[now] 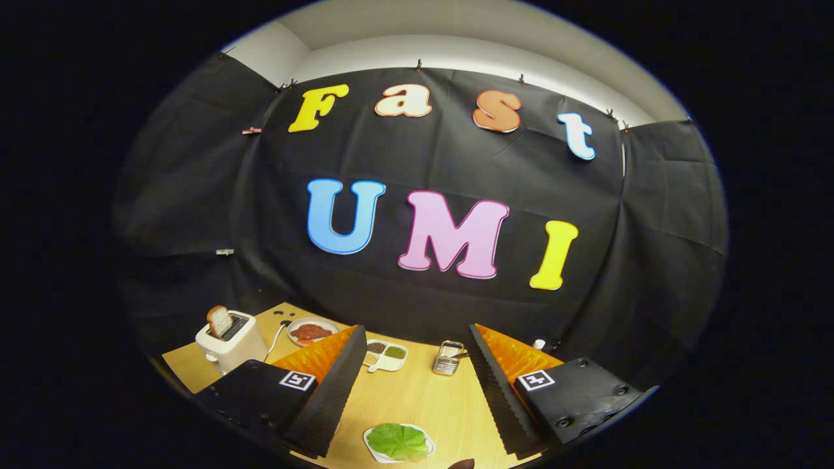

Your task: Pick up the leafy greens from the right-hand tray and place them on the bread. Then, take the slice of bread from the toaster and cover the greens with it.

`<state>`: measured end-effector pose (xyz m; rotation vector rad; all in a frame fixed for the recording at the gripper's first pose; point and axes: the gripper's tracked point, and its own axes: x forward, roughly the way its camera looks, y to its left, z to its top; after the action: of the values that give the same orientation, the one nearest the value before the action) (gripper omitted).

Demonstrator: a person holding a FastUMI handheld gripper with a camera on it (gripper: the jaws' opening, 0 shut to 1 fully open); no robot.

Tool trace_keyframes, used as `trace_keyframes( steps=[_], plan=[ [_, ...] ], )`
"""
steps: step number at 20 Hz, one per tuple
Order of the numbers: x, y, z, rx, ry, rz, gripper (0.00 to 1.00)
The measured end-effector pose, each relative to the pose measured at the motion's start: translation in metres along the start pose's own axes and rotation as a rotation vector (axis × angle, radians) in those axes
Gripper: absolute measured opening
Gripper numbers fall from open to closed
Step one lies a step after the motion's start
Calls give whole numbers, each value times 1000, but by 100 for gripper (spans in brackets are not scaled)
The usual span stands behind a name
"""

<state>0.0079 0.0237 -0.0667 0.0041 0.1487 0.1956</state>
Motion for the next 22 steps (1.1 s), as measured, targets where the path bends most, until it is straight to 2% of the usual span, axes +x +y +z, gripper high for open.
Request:
trace_keyframes(
  steps=[13, 18, 22],
  plan=[
    [33, 11, -267, -8, 528, 191, 97],
    [38, 17, -334, -54, 670, 243, 95],
    [42, 25, -375, -50, 750, 273, 89]
  ],
)
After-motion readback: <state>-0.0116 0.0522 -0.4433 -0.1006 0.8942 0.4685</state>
